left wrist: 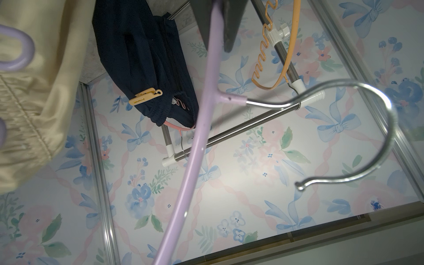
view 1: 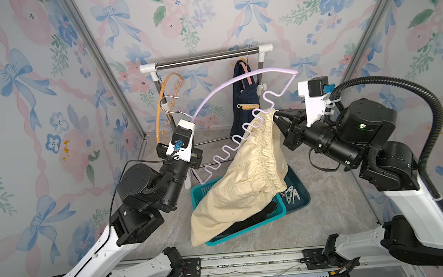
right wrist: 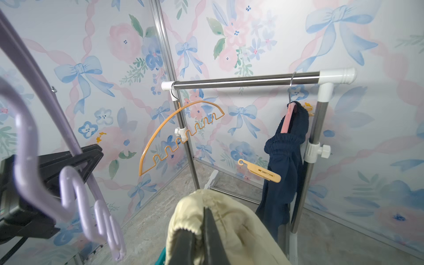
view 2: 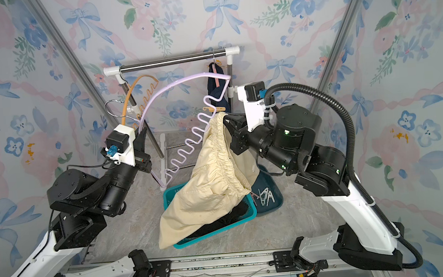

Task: Remove the clothespins securing shorts to the hanger
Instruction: Remove the shorts from the hanger, then place the shorts in the basket.

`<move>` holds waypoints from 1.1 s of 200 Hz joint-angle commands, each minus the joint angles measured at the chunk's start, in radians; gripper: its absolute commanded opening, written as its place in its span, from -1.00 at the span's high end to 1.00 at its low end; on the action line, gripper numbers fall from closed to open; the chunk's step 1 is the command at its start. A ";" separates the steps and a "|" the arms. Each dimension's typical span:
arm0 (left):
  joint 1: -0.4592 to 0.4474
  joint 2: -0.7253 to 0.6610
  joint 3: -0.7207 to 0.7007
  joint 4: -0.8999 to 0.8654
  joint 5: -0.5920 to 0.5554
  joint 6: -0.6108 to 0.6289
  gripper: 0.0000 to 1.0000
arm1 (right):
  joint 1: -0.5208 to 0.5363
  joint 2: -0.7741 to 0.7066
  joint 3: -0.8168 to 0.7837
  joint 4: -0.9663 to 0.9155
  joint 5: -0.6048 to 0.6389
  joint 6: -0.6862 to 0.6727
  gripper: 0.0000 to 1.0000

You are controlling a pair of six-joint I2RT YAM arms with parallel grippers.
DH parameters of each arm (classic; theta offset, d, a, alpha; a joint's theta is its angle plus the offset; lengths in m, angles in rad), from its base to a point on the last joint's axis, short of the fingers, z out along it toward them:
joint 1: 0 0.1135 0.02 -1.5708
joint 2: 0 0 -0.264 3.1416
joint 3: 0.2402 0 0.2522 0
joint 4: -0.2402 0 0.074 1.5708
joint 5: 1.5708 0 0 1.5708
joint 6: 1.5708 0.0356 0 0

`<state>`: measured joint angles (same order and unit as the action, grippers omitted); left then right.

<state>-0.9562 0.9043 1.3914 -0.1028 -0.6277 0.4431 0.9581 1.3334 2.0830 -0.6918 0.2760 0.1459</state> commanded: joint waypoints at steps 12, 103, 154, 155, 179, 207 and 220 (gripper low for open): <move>-0.001 -0.012 0.016 0.057 0.017 -0.021 1.00 | -0.005 0.023 0.055 -0.017 0.035 -0.061 1.00; 0.041 -0.091 -0.121 0.100 -0.078 -0.042 1.00 | 0.028 0.057 -0.096 0.094 -0.059 0.038 1.00; 0.104 -0.122 -0.127 0.060 -0.080 -0.078 1.00 | 0.146 0.035 -0.229 0.160 -0.045 0.089 1.00; 0.104 -0.123 -0.127 0.061 -0.080 -0.077 1.00 | 0.147 0.034 -0.233 0.161 -0.045 0.090 1.00; 0.113 -0.120 -0.124 0.059 -0.065 -0.075 1.00 | 0.163 0.006 -0.314 0.186 -0.034 0.120 1.00; 0.114 -0.085 -0.106 0.030 -0.028 -0.072 1.00 | 0.152 -0.035 -0.394 0.168 0.036 0.126 1.00; 0.116 -0.066 -0.095 0.018 0.002 -0.065 1.00 | 0.121 -0.067 -0.435 0.155 0.048 0.138 1.00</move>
<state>-0.8474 0.8097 1.2617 -0.0826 -0.6773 0.3908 1.1072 1.3441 1.6936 -0.5644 0.2676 0.2485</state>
